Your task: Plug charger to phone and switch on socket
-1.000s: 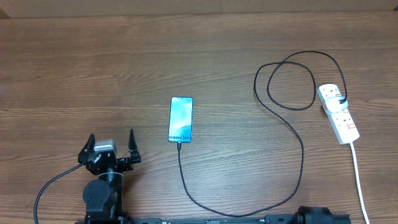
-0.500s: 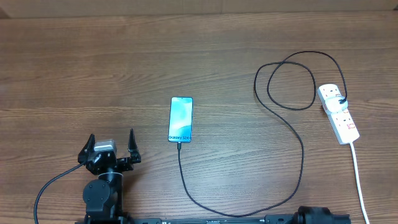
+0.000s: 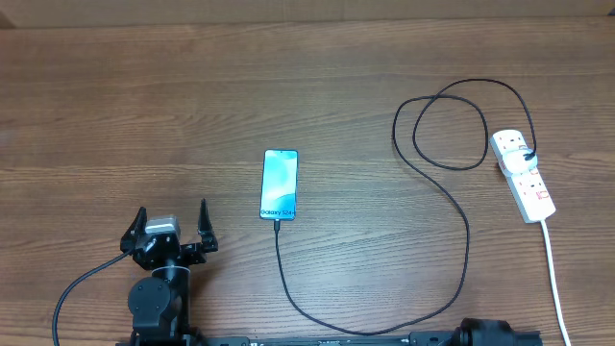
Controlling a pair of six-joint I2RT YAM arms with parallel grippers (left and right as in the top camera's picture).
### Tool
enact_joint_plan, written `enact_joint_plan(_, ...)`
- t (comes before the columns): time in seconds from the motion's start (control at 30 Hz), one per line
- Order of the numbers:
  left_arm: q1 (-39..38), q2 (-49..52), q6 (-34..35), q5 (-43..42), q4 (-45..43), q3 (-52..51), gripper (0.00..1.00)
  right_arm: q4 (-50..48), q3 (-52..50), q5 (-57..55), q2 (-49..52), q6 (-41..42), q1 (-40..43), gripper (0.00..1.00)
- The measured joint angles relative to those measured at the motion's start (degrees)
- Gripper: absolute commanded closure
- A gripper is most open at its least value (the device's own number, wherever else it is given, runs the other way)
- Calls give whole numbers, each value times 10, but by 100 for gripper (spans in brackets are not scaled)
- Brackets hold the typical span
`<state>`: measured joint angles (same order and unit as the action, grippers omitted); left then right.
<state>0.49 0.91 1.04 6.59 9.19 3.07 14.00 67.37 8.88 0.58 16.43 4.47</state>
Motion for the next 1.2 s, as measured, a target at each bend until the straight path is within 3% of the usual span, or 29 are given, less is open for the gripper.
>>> enact_joint_plan(0.37,0,0,0,0,0,0,0,48,-245,-3,0,0,0,0)
enact_joint_plan(0.7,0,0,0,0,0,0,0,-56,-481,-9,1,1,0,0)
enact_joint_plan(0.93,0,0,0,0,0,0,0,-85,-567,-65,1,25,0,0)
enact_joint_plan(1.2,0,0,0,0,0,0,0,-88,-587,-123,1,76,0,0)
